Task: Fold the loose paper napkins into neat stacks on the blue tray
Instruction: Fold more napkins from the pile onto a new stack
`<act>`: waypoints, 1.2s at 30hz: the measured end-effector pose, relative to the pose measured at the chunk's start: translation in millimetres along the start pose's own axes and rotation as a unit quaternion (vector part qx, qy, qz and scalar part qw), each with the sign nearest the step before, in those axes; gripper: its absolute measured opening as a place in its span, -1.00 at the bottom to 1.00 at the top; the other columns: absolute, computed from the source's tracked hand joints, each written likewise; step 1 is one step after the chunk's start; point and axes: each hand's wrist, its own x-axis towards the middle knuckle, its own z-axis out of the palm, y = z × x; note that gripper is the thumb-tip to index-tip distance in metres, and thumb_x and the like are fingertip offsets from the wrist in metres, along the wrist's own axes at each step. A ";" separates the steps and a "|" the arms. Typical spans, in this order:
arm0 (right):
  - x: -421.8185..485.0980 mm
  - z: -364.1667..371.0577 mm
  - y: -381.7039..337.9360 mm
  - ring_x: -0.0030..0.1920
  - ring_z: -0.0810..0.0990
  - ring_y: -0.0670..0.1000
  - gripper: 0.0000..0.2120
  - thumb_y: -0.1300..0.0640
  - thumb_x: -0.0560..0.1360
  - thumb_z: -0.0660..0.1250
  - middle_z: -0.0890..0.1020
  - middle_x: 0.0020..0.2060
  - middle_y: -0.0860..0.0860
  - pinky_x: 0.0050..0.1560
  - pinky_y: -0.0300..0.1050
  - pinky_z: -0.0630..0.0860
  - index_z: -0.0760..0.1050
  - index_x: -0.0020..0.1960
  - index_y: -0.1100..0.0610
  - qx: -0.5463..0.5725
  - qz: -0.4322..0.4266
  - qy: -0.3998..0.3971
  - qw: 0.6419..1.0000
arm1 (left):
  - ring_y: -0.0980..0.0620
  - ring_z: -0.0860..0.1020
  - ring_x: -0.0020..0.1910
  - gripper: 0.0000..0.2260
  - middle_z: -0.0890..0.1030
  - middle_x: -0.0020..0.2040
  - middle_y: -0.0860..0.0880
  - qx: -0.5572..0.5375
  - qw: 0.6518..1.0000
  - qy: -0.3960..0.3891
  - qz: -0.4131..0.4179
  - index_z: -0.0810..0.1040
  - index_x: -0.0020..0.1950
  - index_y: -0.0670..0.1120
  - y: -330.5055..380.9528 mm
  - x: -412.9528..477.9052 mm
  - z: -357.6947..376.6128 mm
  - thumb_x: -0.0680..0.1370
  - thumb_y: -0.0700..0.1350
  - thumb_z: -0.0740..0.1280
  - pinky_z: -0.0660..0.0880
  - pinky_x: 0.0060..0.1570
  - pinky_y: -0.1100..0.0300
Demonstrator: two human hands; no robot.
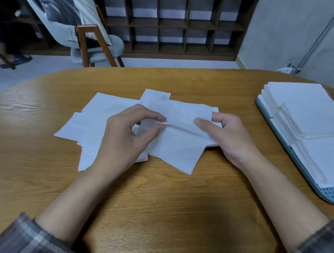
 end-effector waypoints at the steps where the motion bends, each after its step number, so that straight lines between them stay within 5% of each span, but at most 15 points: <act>1: -0.3 0.3 -0.3 0.11 0.76 0.12 -0.84 0.20 0.62 0.42 0.78 0.06 0.08 0.23 0.02 0.63 0.72 0.16 0.20 0.000 -0.003 -0.005 1.000 | 0.15 0.63 0.06 -0.88 0.70 0.00 0.15 0.003 1.000 0.002 0.006 0.74 0.06 -0.03 0.2 0.2 0.0 0.56 -0.21 0.54 0.42 0.02 0.36; 5: -1.1 1.8 -0.8 0.11 0.76 0.11 -0.84 0.21 0.62 0.42 0.78 0.07 0.08 0.17 -0.04 0.64 0.72 0.15 0.20 -0.001 -0.007 -0.018 1.000 | 0.15 0.63 0.13 -0.79 0.71 0.06 0.21 -0.023 0.999 -0.016 -0.023 0.74 0.15 0.05 0.8 0.3 -0.6 0.54 -0.14 0.57 0.44 0.06 0.35; 13: -2.6 1.4 -1.6 0.13 0.75 0.12 -0.82 0.18 0.62 0.42 0.77 0.09 0.08 0.26 0.03 0.62 0.72 0.17 0.20 -0.007 0.004 -0.028 1.000 | 0.11 0.61 0.00 -0.91 0.68 -0.04 0.14 -0.035 0.999 -0.015 -0.035 0.76 0.00 0.03 -0.5 0.4 -0.5 0.53 -0.14 0.57 0.44 -0.03 0.30; 19: -1.8 3.4 -5.0 0.01 0.73 -0.03 -0.71 -0.09 0.61 0.41 0.78 -0.05 0.02 0.18 -0.04 0.50 0.75 -0.02 0.12 0.005 0.020 0.000 1.000 | 0.08 0.39 0.52 -0.93 0.48 0.42 0.06 -0.008 1.000 0.004 0.023 0.74 -0.05 0.04 5.9 2.9 -5.1 0.52 -0.12 0.58 0.28 0.44 0.27; 21: 1.7 0.4 -3.6 0.21 0.67 -0.06 -0.55 -0.34 0.52 0.40 0.76 0.09 -0.09 0.37 0.06 0.43 0.77 0.02 0.02 -0.028 0.013 0.028 0.999 | 0.12 0.52 0.40 -0.93 0.61 0.32 0.09 -0.104 0.994 -0.016 -0.019 0.72 -0.07 0.00 9.0 2.9 -6.9 0.55 -0.16 0.55 0.43 0.41 0.04; 23: 2.7 -1.9 -2.7 0.30 0.64 -0.02 -0.41 -0.44 0.48 0.30 0.73 0.20 -0.05 0.42 0.12 0.42 0.75 0.13 0.02 -0.024 0.008 0.026 0.999 | -0.10 0.66 0.02 -0.93 0.73 0.04 0.08 -0.184 0.979 -0.024 -0.086 0.71 -0.09 -0.02 9.0 4.0 -6.8 0.57 -0.16 0.53 0.52 -0.01 -0.20; 24: 1.6 -0.8 -3.7 0.26 0.67 0.02 -0.37 -0.43 0.50 0.25 0.74 0.19 0.01 0.34 0.10 0.47 0.73 0.18 0.07 0.006 0.009 0.010 1.000 | -0.26 0.59 -0.12 -0.93 0.73 -0.06 0.08 -0.202 0.972 -0.019 -0.115 0.71 -0.10 -0.02 8.7 4.6 -6.3 0.57 -0.14 0.53 0.46 -0.16 -0.17; 26: -1.6 2.3 -5.5 0.23 0.70 0.11 -0.20 -0.49 0.49 0.23 0.73 0.18 0.13 0.25 0.09 0.57 0.65 0.27 0.20 0.048 0.000 -0.039 0.998 | -0.11 0.54 -0.27 -0.94 0.72 -0.16 0.11 -0.223 0.959 0.001 -0.176 0.72 -0.09 -0.04 9.1 5.0 -3.9 0.57 -0.14 0.53 0.45 -0.20 0.08; 28: -4.8 6.7 -3.8 0.27 0.68 0.17 -0.05 -0.56 0.37 0.36 0.72 0.21 0.17 0.29 0.09 0.59 0.61 0.32 0.26 0.073 -0.006 -0.086 0.994 | 0.05 0.57 -0.21 -0.96 0.73 -0.17 0.11 -0.222 0.951 0.007 -0.215 0.74 -0.07 -0.06 7.4 5.3 -1.4 0.57 -0.14 0.53 0.45 -0.13 0.14; 30: -7.2 12.2 -2.8 0.20 0.72 0.19 -0.20 -0.40 0.38 0.51 0.74 0.15 0.18 0.22 0.10 0.61 0.65 0.25 0.28 0.067 0.001 -0.068 0.995 | 0.03 0.59 -0.16 -0.96 0.75 -0.14 0.08 -0.211 0.949 -0.008 -0.233 0.75 -0.06 -0.06 5.1 4.5 0.5 0.57 -0.11 0.53 0.45 -0.08 0.10; 33: -9.8 17.0 -4.1 -0.03 0.77 0.11 -0.71 0.06 0.58 0.49 0.78 -0.01 0.14 -0.02 0.00 0.64 0.69 0.13 0.29 0.014 -0.002 -0.004 1.000 | -0.06 0.60 -0.14 -0.95 0.77 -0.05 0.13 -0.181 0.954 -0.025 -0.237 0.76 -0.01 0.00 3.0 4.5 2.6 0.56 -0.05 0.54 0.46 -0.06 0.07; 36: -11.7 18.2 -4.5 -0.05 0.77 0.07 -0.80 0.15 0.59 0.45 0.78 -0.01 0.12 -0.09 -0.13 0.66 0.70 0.13 0.26 0.024 0.006 -0.012 1.000 | -0.03 0.71 -0.04 -0.98 0.77 -0.01 0.14 -0.169 0.957 -0.025 -0.234 0.77 -0.03 0.00 4.4 5.4 5.2 0.56 -0.08 0.55 0.54 -0.01 0.09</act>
